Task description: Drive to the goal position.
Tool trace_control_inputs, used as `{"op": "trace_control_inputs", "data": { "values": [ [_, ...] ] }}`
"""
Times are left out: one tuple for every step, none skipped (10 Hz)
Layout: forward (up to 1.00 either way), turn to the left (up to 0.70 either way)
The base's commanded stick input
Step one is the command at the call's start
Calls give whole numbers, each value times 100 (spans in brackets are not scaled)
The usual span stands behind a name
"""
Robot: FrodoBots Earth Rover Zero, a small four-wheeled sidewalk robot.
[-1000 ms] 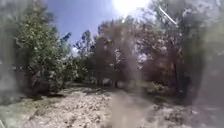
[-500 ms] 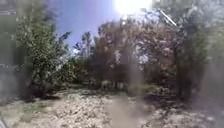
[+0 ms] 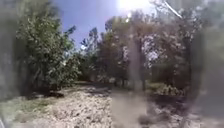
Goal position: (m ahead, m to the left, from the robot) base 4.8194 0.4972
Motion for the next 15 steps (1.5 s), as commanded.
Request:
{"op": "trace_control_inputs", "data": {
  "values": [
    [44,27],
    [44,27],
    [44,22],
    [44,6],
    [44,2],
    [44,2],
    [44,2],
    [44,2],
    [44,3],
    [44,22],
    [44,27],
    [44,27],
    [44,27],
    [44,18],
    [44,8]
  ]
}}
